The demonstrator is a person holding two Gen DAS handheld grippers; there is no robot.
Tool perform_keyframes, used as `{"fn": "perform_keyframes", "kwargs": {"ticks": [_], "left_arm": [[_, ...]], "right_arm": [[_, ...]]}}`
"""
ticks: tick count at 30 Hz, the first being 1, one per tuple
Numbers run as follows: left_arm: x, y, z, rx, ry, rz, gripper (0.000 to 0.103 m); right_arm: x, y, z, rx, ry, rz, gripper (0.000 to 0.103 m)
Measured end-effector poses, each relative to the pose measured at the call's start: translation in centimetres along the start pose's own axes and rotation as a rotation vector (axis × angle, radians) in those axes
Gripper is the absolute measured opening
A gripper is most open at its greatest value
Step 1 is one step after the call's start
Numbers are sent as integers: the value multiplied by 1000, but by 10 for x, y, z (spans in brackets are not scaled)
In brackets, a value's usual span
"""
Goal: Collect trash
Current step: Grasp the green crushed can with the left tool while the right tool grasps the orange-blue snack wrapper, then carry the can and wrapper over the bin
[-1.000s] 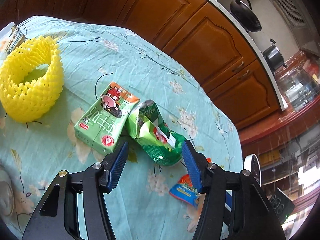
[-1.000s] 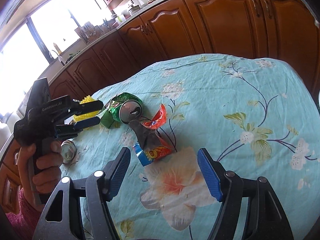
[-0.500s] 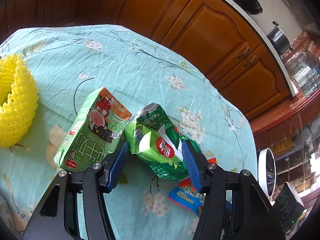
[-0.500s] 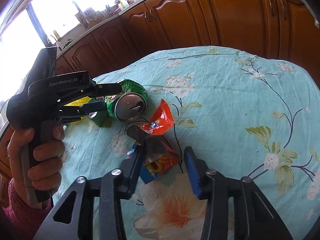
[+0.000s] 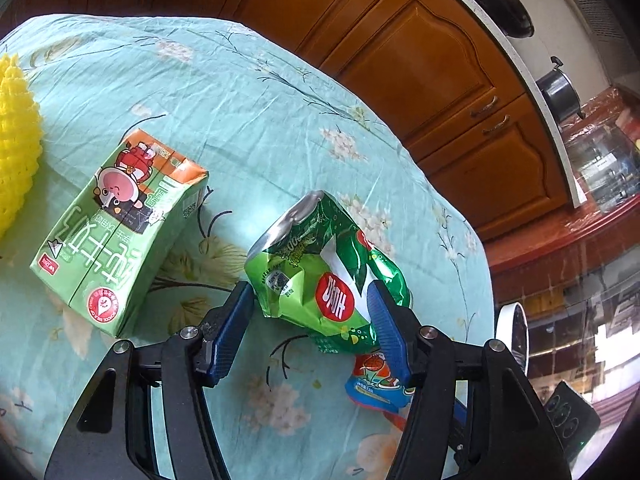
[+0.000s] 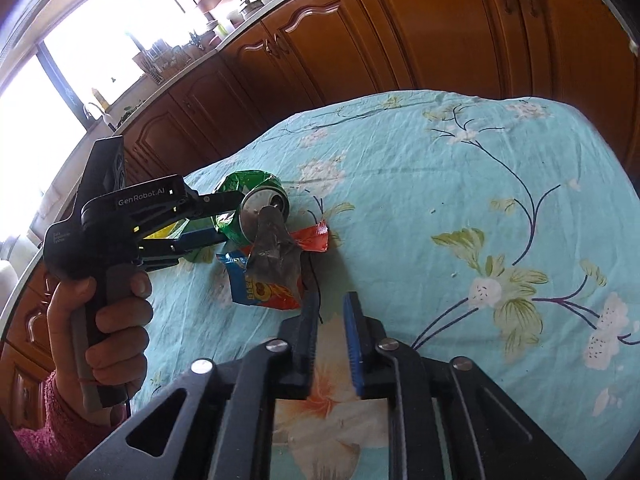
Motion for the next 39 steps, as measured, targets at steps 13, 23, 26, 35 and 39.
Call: {"fn": "perform_keyframes", "kwargs": {"ticks": [13, 23, 26, 35, 39], "left_arm": [[-2, -8, 7, 5, 3, -13, 62], [31, -19, 20, 31, -45, 119, 43], [47, -6, 19, 16, -34, 177, 43], [110, 62, 9, -30, -55, 458, 42], [127, 93, 11, -58, -60, 537, 42]], "right_arm": [[-14, -24, 45, -49, -31, 9, 17], [13, -4, -13, 51, 4, 41, 2], [29, 4, -31, 77, 38, 55, 2], [63, 32, -76, 121, 125, 84, 2], [78, 43, -91, 142, 145, 112, 2]]}}
Point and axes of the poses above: each gripper's, at about its wrist camera, not at the fingertips, and z roughly the way its jaws point, x to its right, y to its underside, the point moved 9 cm from there along z, roughly the way its jaws point, and after that the axes turned 12 degrees about -x, right-handed, at the moved point
